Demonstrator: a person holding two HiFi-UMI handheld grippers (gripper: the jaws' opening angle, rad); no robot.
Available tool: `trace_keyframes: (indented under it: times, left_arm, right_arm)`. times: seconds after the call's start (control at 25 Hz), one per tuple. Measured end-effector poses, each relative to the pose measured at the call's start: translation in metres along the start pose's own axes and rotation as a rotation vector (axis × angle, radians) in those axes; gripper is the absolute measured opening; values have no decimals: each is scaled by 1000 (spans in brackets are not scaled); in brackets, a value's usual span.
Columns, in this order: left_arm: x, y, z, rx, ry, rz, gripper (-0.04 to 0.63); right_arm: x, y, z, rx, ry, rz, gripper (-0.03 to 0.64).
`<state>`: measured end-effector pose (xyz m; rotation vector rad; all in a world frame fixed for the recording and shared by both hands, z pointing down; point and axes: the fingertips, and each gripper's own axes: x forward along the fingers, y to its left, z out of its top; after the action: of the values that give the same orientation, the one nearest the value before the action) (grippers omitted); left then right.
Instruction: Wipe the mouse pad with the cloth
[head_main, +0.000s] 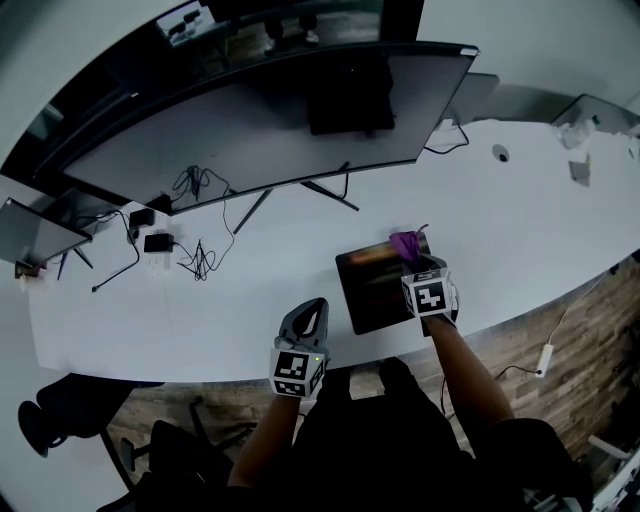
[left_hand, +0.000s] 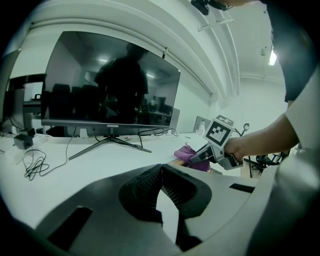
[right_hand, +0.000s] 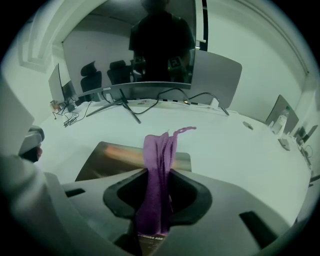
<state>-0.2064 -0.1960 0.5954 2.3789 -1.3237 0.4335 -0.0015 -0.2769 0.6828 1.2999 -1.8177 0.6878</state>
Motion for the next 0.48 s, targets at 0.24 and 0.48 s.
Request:
trace_keyframes:
  times: [0.24,0.48]
  left_arm:
    - [3,-5,-1,-1,-2,-6,20]
    - [6,-6,2,-31,-24,2,20]
  right_arm:
    - [-6,-22,-3,21,9,-31,124]
    - [-10,-46,-7,25,24,-78,126]
